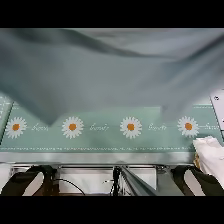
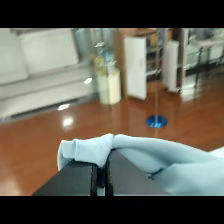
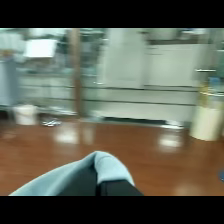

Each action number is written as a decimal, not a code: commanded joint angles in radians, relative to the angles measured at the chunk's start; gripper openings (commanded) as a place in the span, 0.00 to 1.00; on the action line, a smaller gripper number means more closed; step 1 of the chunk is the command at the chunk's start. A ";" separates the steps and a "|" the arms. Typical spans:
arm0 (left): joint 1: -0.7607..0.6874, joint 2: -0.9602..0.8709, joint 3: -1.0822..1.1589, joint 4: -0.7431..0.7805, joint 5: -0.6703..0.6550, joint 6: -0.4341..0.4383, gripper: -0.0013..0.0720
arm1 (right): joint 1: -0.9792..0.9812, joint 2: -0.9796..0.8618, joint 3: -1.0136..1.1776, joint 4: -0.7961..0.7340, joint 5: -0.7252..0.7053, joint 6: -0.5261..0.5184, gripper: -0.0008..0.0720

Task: Fold the shirts.

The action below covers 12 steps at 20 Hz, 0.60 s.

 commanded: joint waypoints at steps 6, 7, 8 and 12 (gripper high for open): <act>0.001 0.108 0.003 0.079 -0.340 -0.198 0.06 | 0.000 -0.002 0.126 -0.193 0.472 0.154 0.05; 0.001 0.105 0.002 0.094 -0.392 -0.211 0.06 | 0.000 -0.017 0.126 -0.203 0.553 0.154 0.05; 0.002 0.103 -0.015 0.111 -0.428 -0.223 0.06 | 0.000 -0.042 0.126 -0.215 0.642 0.154 0.05; 0.001 0.108 -0.251 0.100 -0.541 -0.257 0.06 | 0.002 -0.145 0.032 -0.203 0.734 0.139 0.05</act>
